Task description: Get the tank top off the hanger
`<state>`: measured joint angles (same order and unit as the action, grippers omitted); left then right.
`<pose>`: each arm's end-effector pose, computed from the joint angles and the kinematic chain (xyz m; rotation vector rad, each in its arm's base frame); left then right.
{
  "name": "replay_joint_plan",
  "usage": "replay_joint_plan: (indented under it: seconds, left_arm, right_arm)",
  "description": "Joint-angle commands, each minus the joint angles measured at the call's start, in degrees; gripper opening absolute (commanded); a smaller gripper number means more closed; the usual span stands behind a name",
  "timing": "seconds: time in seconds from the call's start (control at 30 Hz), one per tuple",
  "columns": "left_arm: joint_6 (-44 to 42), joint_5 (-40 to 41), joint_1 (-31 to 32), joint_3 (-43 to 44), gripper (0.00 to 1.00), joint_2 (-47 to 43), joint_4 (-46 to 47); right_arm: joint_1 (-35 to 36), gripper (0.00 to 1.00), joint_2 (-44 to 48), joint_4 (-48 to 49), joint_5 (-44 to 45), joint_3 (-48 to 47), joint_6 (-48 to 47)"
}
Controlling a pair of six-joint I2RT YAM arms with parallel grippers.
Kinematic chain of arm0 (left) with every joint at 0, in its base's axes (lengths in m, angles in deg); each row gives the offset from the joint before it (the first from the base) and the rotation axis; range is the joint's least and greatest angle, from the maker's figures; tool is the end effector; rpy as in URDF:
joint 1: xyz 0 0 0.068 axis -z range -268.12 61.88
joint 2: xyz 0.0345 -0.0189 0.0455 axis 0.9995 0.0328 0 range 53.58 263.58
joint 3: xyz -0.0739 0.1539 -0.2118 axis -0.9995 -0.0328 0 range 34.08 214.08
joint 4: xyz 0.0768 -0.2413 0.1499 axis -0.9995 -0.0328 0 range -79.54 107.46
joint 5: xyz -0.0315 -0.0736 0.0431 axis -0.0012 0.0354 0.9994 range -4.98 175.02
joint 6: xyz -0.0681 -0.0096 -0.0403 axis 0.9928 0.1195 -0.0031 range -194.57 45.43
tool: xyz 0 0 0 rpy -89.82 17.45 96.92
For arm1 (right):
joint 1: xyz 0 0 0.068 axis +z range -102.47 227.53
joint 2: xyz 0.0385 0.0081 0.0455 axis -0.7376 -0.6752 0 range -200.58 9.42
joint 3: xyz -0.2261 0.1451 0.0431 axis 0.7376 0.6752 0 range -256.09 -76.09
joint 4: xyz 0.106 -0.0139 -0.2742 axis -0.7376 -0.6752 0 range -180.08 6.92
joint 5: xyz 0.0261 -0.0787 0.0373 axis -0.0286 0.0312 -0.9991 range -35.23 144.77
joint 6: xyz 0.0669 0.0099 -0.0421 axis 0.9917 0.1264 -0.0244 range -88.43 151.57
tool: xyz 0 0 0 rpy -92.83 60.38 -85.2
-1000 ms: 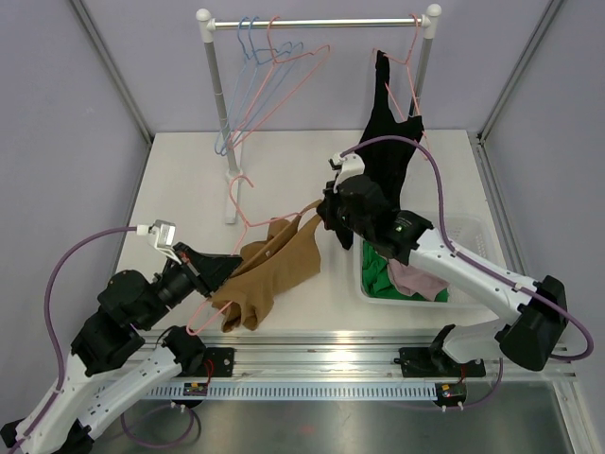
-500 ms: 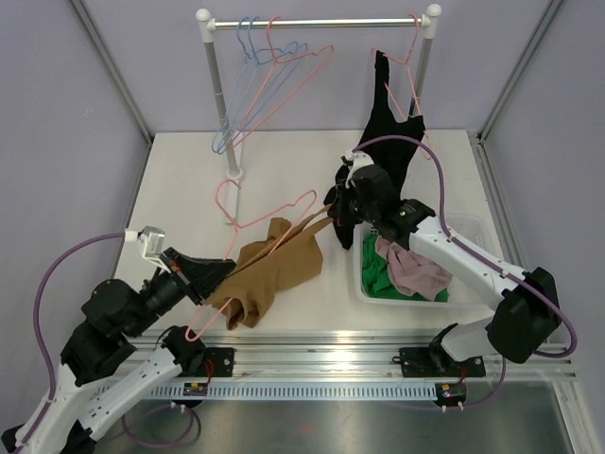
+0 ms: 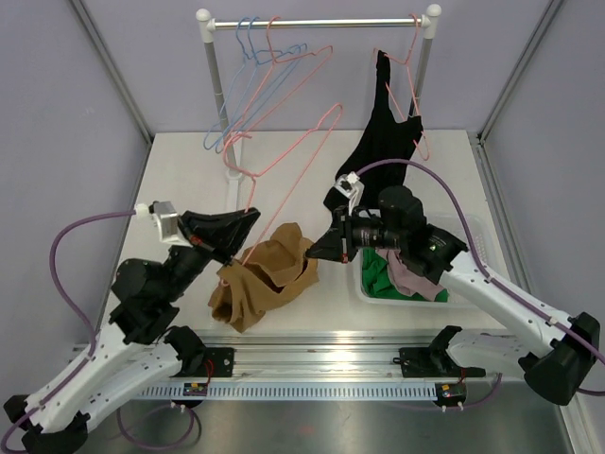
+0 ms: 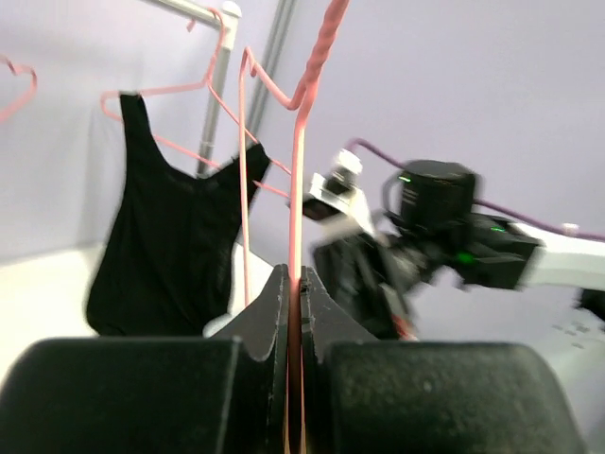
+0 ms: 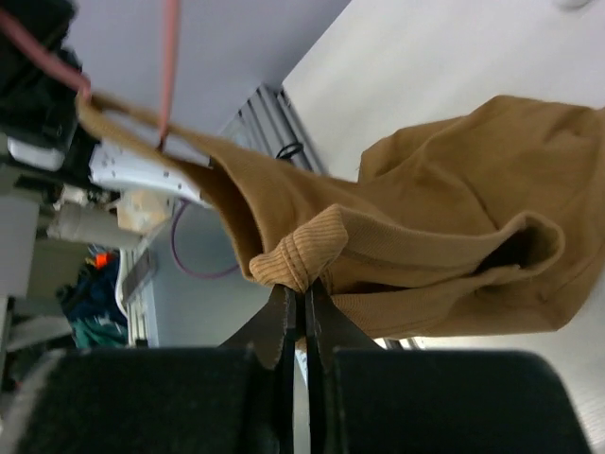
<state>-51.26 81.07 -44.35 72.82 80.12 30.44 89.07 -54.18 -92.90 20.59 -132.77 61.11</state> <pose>0.1226 -0.1240 0.4094 0.2763 1.1661 -1.0755 0.2089 0.2365 0.3376 -0.6668 1.9501 1.3709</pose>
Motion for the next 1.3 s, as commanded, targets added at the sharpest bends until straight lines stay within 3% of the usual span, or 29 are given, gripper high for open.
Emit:
replay_joint_plan:
  seconds: [0.0, 0.07, 0.27, 0.3, 0.4, 0.47, 0.5, 0.6, 0.77, 1.07, 1.27]
  left_arm:
    - [-11.26, 3.05, 0.79, 3.97, 0.0, 6.66, 16.9]
    - [-14.43, 10.08, 1.4, 7.29, 0.0, 10.36, 16.74]
    - [-19.97, 17.91, 2.73, 10.47, 0.0, 16.07, 19.02]
    - [-19.36, 19.14, 2.73, 11.26, 0.0, 16.52, 18.15]
    - [-14.53, 23.71, 2.73, 15.82, 0.0, 19.67, 5.81]
    - [-11.29, 25.64, 2.73, 20.57, 0.0, 21.96, -3.51]
    - [-10.75, 26.0, 2.73, 22.67, 0.0, 25.28, -6.79]
    - [-9.69, 26.09, 2.46, 30.67, 0.0, 32.05, -16.56]
    - [-6.35, 20.57, -1.57, 41.4, 0.0, 40.06, -25.43]
    - [-5.91, 9.58, -10.36, 56.87, 0.0, 54.55, -28.44]
    - [-5.38, 2.72, -15.64, 73.12, 0.0, 67.3, -31.5]
  right_arm:
    - [6.86, 0.0, 1.54, -7.73, 2.57, -6.15, -4.57]
    - [8.2, 0.0, 3.11, -12.38, 7.6, -7.65, -5.11]
    - [13.56, 0.0, 1.73, -13.55, 13.42, -5.37, -6.42]
    - [14.53, 0.0, 0.85, -14.69, 18.04, -5.36, -6.86]
    - [16.82, 0.01, -1.0, -16.54, 29.38, -4.14, -4.94]
    - [17.08, 0.1, -1.7, -15.41, 32.84, -1.86, -3.09]
    - [17.08, 0.37, -2.14, -14.7, 32.59, -0.98, -2.91]
    - [17.08, 0.99, -3.82, -12.94, 30.75, -0.44, -2.56]
    - [17.17, 0.99, -0.67, -13.29, 33.82, 0.35, -2.03]
    - [17.17, 0.99, 6.1, -13.56, 35.14, 4.56, -0.89]
    - [17.08, 1.0, 10.41, -13.82, 35.14, 7.55, -0.45]
